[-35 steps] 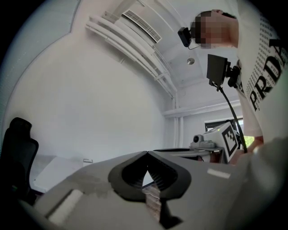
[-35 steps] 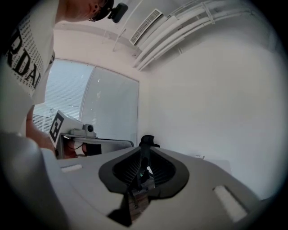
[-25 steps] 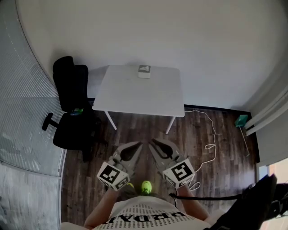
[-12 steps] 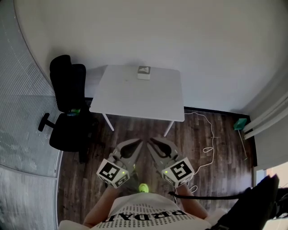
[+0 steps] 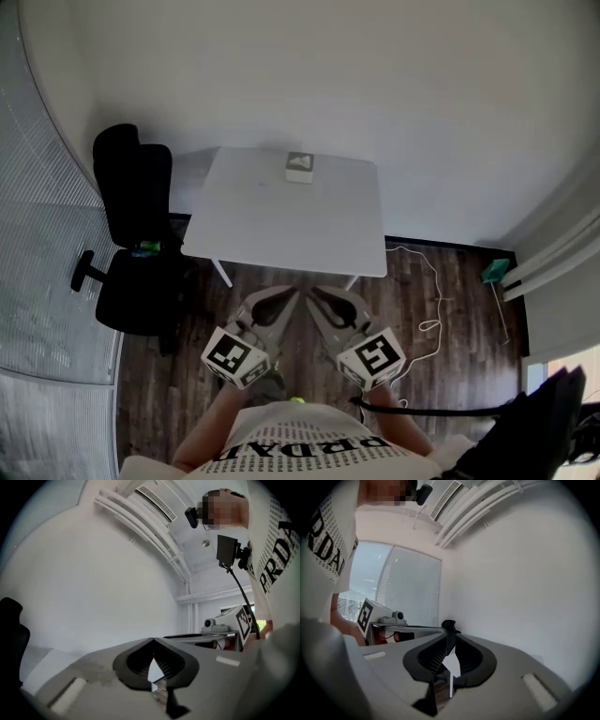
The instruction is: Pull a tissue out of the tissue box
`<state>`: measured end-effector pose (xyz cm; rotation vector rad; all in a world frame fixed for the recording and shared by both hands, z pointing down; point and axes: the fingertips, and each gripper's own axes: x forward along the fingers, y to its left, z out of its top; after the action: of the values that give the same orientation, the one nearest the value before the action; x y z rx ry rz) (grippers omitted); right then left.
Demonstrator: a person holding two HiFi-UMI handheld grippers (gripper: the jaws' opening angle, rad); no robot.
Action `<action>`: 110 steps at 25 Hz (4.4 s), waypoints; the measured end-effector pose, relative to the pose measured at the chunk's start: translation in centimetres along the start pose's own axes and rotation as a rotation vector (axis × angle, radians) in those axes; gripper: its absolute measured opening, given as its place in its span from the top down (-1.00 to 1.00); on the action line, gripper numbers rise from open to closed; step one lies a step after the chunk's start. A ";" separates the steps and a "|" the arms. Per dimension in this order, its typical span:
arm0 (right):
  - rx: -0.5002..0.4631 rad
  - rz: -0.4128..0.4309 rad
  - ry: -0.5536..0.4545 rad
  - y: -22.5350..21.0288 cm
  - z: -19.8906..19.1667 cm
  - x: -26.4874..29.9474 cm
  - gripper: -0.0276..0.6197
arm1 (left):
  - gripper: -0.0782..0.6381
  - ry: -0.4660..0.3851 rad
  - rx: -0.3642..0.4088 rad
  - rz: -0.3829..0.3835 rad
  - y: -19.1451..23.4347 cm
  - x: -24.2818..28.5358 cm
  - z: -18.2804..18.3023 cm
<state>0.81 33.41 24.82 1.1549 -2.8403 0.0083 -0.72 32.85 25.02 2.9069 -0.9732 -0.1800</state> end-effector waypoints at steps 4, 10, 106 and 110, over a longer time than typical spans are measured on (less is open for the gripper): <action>-0.007 -0.025 -0.011 -2.2 1.1 3.5 0.78 | 0.80 -0.006 -0.003 -0.022 3.8 1.5 0.9; -0.012 -0.070 0.015 -6.7 2.3 10.7 0.78 | 0.80 -0.011 -0.003 -0.062 11.6 4.6 2.5; -0.194 -0.077 0.477 -49.2 -27.5 45.3 0.56 | 0.80 0.141 -0.229 0.126 50.6 35.9 -21.7; -0.229 -0.097 0.499 -50.1 -28.9 45.8 0.56 | 0.80 0.140 -0.238 0.132 51.2 36.0 -22.8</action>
<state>4.96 -33.41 55.76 1.0619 -2.2829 -0.0290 0.33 -28.99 49.77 2.5922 -1.0381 -0.0776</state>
